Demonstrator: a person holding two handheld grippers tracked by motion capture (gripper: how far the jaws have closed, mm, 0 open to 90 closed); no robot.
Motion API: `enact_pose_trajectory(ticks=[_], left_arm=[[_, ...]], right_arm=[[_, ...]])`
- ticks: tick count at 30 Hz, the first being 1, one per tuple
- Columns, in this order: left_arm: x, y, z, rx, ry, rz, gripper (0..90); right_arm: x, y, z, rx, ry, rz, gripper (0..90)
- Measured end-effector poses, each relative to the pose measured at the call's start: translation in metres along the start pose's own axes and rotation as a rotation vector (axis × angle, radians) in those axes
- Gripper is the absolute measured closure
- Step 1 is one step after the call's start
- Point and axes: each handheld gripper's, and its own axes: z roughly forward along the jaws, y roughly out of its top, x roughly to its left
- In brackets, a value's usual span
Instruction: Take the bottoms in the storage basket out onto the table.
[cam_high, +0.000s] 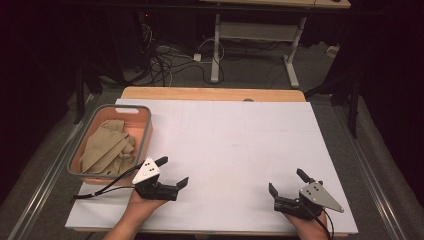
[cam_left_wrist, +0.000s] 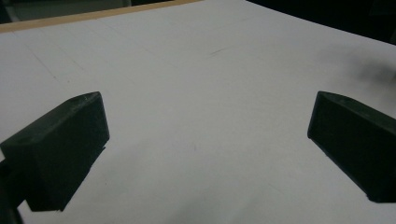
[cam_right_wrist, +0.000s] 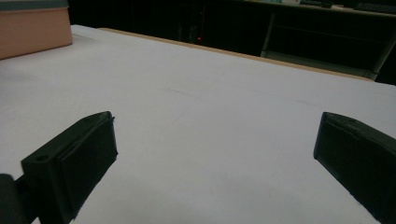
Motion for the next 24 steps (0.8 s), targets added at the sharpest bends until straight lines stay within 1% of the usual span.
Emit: enact_pose_trajectory(ticks=[1,7,11,12,16,19,22,23,24], left_arm=[[0.0005,0.0008,0.0001,0.005,-0.012,-0.006,0.0],[0.0013,0.0027,-0.0005,0.012,-0.035,-0.020,0.0],[0.0015,0.0030,-0.0004,0.021,-0.042,-0.021,0.0],[0.0017,0.0026,0.0002,0.029,-0.041,-0.019,0.0],[0.0029,0.0025,0.0027,0.068,-0.044,-0.016,0.0],[0.0032,0.0032,0.0031,0.072,-0.050,-0.014,0.0],[0.0027,0.0053,0.0039,0.088,-0.048,0.004,0.0],[0.0019,0.0072,0.0027,0.083,-0.063,-0.002,0.0],[0.0019,0.0072,0.0027,0.083,-0.063,-0.002,0.0]], right_arm=[[0.0000,-0.0002,-0.0004,0.004,0.001,-0.004,0.3],[0.0000,0.0004,-0.0013,0.001,0.002,0.001,0.3],[0.0004,0.0013,-0.0011,-0.008,0.015,0.008,0.3],[0.0012,0.0017,-0.0003,-0.007,0.022,0.011,0.3],[0.0033,0.0025,0.0020,-0.001,0.026,-0.005,0.3],[0.0046,0.0021,0.0020,0.003,0.029,-0.005,0.3],[0.0053,0.0015,0.0019,0.008,0.030,-0.014,0.3],[0.0053,0.0013,0.0016,0.009,0.027,-0.015,0.3],[0.0053,0.0013,0.0016,0.009,0.027,-0.015,0.3]])
